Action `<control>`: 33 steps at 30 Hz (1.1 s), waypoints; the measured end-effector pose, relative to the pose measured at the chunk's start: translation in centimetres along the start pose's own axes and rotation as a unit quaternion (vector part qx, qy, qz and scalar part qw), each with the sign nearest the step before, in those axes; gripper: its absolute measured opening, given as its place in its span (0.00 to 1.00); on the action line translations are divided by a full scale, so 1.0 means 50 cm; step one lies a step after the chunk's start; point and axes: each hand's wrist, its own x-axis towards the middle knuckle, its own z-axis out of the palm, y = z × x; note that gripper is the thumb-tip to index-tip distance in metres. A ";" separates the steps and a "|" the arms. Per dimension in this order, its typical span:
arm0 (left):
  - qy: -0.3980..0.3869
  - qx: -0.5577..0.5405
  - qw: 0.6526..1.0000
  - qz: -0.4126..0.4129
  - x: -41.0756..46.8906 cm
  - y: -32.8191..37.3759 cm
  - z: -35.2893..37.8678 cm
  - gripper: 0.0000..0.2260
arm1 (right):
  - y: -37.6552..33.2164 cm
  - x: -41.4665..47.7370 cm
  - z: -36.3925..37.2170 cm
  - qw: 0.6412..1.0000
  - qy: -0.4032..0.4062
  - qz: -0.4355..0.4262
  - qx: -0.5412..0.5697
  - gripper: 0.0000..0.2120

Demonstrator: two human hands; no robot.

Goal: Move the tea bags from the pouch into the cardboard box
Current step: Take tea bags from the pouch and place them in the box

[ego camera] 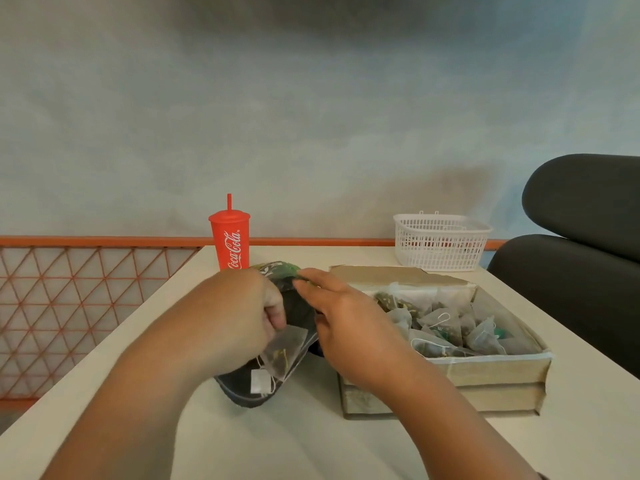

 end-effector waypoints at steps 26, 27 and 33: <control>0.142 -0.357 0.921 0.061 0.003 -0.007 -0.012 0.10 | 0.028 -0.015 -0.075 0.916 0.013 0.064 0.396 0.10; 0.146 -0.362 0.919 0.060 0.006 -0.007 -0.008 0.09 | 0.031 -0.017 -0.080 0.912 0.031 0.066 0.403 0.10; 0.022 -0.209 0.978 0.020 0.018 -0.029 0.011 0.14 | 0.081 -0.020 -0.113 0.902 0.182 0.125 0.370 0.12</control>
